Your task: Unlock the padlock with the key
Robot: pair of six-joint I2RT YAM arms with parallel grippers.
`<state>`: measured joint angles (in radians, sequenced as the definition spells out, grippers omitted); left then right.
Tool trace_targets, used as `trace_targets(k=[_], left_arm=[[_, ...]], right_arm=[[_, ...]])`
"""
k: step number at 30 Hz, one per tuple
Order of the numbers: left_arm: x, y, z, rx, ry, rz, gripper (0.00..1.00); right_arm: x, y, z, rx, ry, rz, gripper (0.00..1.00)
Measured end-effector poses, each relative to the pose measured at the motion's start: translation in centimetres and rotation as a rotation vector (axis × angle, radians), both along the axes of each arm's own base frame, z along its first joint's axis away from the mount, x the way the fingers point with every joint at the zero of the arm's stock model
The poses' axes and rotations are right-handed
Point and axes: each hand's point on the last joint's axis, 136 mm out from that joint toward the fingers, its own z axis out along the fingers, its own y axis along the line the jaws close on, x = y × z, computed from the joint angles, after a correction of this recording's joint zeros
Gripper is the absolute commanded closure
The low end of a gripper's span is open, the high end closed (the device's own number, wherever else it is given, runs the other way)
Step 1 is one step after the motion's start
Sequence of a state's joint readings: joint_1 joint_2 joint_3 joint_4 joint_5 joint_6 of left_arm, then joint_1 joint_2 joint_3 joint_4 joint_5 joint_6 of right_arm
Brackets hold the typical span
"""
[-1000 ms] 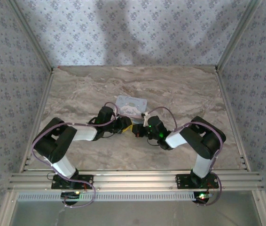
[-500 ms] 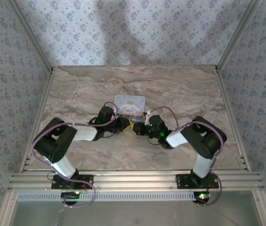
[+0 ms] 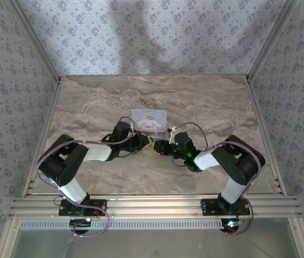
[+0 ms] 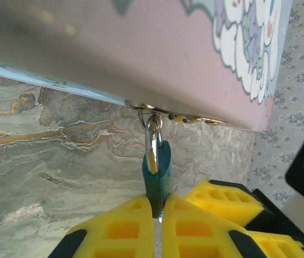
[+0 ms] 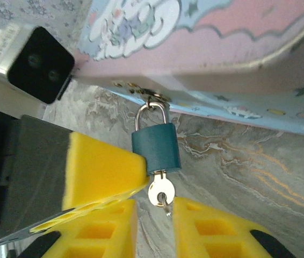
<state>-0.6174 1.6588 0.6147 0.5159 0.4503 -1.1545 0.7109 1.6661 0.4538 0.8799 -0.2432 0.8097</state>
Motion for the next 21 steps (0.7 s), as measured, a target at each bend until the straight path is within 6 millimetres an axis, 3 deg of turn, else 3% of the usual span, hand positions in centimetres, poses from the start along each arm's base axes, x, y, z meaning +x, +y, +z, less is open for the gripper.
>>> trace_targets(k=[7,13,18,21], left_arm=[[0.0,-0.1,0.1,-0.003,0.010,0.004,0.99],[0.0,-0.1,0.1,-0.001,0.015,0.004,0.99],[0.0,-0.1,0.1,0.000,0.015,0.003,0.99],[0.0,-0.1,0.1,-0.001,0.015,0.004,0.99]], right_arm=[[0.2,-1.4,3.0,-0.085,-0.159,-0.002,0.56],[-0.1,-2.7,6.8,-0.214,-0.397,0.023,0.29],[-0.8,-3.0,8.5,-0.368,-0.619,0.098,0.26],[-1.9,-2.8,7.8,-0.485,-0.769,0.184,0.26]])
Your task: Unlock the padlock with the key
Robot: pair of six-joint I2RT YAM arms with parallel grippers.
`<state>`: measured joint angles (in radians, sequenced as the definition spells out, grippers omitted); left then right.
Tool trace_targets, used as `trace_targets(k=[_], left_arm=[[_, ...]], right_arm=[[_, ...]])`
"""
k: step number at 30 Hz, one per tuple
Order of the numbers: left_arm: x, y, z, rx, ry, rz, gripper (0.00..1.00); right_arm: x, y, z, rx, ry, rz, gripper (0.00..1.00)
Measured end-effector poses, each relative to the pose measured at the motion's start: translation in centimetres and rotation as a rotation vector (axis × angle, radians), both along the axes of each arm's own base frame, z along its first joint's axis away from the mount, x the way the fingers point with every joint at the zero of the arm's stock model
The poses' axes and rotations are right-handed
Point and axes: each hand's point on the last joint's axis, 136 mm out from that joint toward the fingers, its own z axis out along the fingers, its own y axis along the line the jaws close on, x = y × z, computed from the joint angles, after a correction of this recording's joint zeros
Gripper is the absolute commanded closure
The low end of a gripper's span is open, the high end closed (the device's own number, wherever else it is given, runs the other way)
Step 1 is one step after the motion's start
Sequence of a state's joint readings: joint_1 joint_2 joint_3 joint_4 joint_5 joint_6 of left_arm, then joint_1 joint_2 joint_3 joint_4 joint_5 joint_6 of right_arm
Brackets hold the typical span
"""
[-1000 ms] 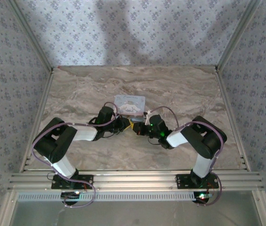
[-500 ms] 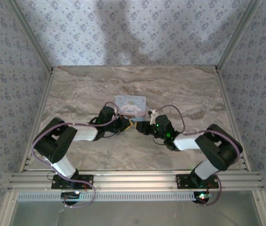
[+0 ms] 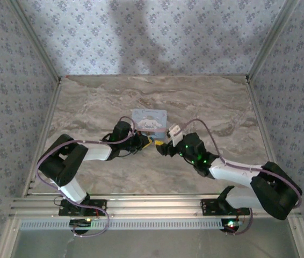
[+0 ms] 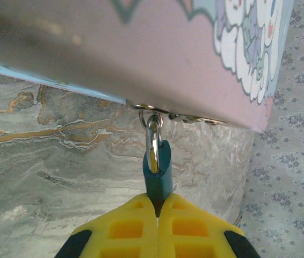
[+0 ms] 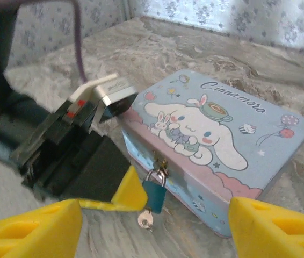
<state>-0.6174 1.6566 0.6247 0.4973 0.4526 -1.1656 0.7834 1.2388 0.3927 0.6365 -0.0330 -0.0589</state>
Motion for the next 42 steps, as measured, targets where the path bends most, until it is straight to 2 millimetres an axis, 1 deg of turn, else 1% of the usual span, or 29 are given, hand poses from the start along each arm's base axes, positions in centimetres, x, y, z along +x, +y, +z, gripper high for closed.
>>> trace_targets(k=[3,6,9,12,17,19,25,35,42], left_arm=[[0.0,0.0,0.1,-0.001,0.007,0.004,0.99],[-0.1,0.1,0.1,-0.002,0.016,0.007,0.99],[-0.2,0.1,0.1,0.000,0.020,0.007,1.00],[-0.2,0.1,0.1,0.000,0.020,0.007,1.00],[-0.2,0.1,0.1,0.000,0.021,0.008,1.00],[-0.2,0.1,0.1,-0.001,0.023,0.009,1.00],[-0.2,0.1,0.1,-0.002,0.023,0.008,1.00],[-0.2,0.0,0.2,-0.004,0.027,0.009,1.00],[-0.1,0.0,0.2,-0.005,0.029,0.010,1.00]], right_arm=[[-1.4,0.3,-2.1,-0.165,-0.104,0.081,0.26],[-1.3,0.5,-3.6,-0.277,-0.171,0.112,0.27],[-0.9,0.7,-5.1,-0.347,-0.205,0.116,0.29],[-1.0,1.2,-6.8,-0.401,-0.219,0.123,0.34],[-0.6,1.8,-8.6,-0.437,-0.234,0.104,0.46],[-0.3,2.0,-8.9,-0.435,-0.241,0.084,0.51],[0.7,2.6,-8.8,-0.410,-0.264,0.039,0.58],[1.8,3.1,-9.0,-0.371,-0.271,-0.018,0.65],[2.1,3.3,-8.9,-0.350,-0.270,-0.034,0.73]])
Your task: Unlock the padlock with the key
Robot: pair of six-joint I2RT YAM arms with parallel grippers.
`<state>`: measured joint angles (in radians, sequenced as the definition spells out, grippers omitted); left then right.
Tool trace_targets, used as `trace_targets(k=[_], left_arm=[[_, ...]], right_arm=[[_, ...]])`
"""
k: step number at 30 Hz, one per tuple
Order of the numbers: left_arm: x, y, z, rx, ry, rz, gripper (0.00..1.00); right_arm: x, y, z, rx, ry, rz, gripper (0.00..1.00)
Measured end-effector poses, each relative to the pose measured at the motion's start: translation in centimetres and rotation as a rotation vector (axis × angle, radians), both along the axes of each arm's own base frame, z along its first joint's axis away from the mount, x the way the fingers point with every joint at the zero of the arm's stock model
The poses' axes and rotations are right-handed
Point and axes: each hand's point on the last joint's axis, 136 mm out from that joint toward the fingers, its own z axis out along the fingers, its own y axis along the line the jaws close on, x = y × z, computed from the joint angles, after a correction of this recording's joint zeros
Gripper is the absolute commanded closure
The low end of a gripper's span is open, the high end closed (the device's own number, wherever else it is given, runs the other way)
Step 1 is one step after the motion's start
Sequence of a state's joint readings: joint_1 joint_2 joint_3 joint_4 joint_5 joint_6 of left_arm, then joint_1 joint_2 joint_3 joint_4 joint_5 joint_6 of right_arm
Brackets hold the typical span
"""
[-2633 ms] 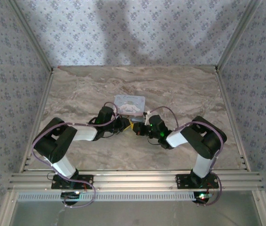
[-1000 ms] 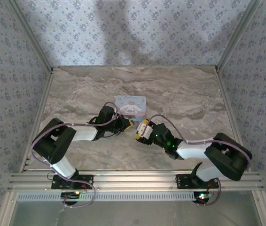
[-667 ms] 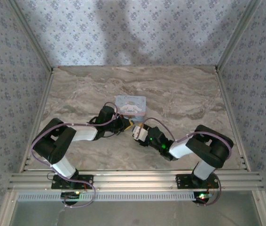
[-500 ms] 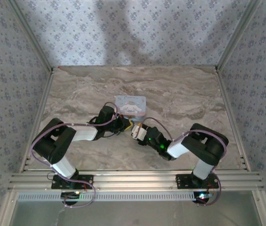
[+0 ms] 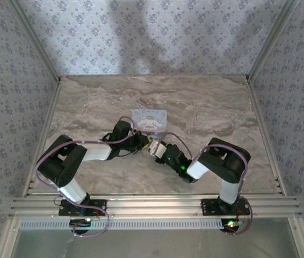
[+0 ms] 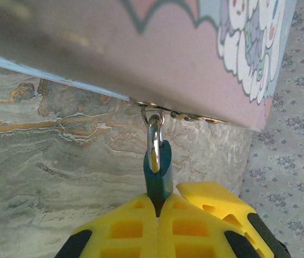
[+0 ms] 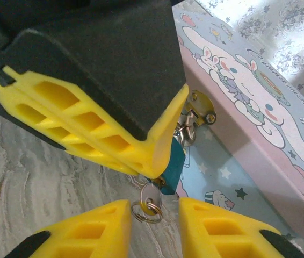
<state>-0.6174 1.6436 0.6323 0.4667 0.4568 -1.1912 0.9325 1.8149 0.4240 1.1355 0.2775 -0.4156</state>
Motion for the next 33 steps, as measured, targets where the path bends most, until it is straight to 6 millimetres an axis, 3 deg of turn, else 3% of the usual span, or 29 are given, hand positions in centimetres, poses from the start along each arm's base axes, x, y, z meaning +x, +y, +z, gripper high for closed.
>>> trace_targets(k=[8,23,33], left_arm=[[-0.01,-0.01,0.00,0.000,0.000,0.000,1.00],[0.15,0.06,0.00,0.003,0.001,0.009,1.00],[0.31,0.08,0.04,0.006,0.002,0.016,1.00]], right_arm=[[0.22,0.10,-0.43,0.005,0.009,-0.015,0.85],[0.53,0.27,-0.56,0.025,0.014,-0.033,0.86],[0.55,0.33,-0.51,0.084,0.055,-0.056,0.94]])
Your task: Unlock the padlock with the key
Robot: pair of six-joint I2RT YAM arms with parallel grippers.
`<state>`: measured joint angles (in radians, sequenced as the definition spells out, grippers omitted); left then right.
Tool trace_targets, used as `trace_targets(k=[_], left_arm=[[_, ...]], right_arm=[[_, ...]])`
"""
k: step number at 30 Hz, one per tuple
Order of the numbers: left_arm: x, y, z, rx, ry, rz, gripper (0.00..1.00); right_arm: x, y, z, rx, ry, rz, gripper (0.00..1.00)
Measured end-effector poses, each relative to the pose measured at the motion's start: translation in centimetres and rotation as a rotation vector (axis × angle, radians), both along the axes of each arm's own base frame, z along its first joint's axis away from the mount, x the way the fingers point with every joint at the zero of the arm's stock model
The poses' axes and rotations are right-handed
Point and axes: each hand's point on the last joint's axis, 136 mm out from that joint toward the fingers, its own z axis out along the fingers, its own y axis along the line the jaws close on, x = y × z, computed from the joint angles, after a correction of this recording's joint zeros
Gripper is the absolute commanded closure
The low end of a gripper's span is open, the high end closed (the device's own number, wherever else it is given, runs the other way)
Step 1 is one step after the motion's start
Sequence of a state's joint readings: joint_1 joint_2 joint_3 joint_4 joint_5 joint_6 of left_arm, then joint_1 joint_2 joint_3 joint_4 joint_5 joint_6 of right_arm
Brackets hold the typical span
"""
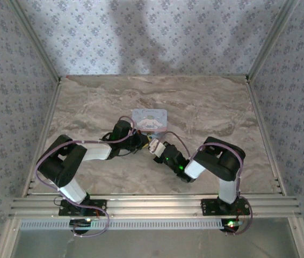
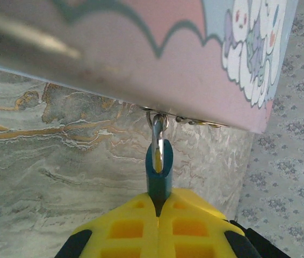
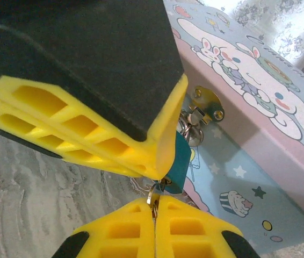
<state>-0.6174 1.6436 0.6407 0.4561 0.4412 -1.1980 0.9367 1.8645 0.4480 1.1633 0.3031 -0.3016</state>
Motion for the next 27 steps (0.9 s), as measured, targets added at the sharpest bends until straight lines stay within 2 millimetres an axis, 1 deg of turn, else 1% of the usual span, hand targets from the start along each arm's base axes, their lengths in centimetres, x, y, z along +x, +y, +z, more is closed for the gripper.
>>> trace_targets(k=[8,13,18,24,27], left_arm=[[0.10,0.03,0.00,0.002,-0.003,0.004,1.00],[0.42,-0.02,0.24,0.001,-0.014,0.012,1.00],[0.47,-0.02,0.21,0.002,-0.016,0.015,1.00],[0.45,-0.01,0.18,0.004,-0.016,0.014,0.90],[0.36,-0.03,0.13,0.007,-0.017,0.008,0.80]], right_arm=[[0.24,-0.06,0.00,0.108,0.087,-0.015,1.00],[0.61,-0.15,0.19,0.199,0.155,-0.014,1.00],[0.60,-0.04,0.16,0.244,0.198,-0.006,1.00],[0.49,-0.03,0.09,0.280,0.232,-0.009,1.00],[0.25,0.02,-0.04,0.306,0.261,-0.009,1.00]])
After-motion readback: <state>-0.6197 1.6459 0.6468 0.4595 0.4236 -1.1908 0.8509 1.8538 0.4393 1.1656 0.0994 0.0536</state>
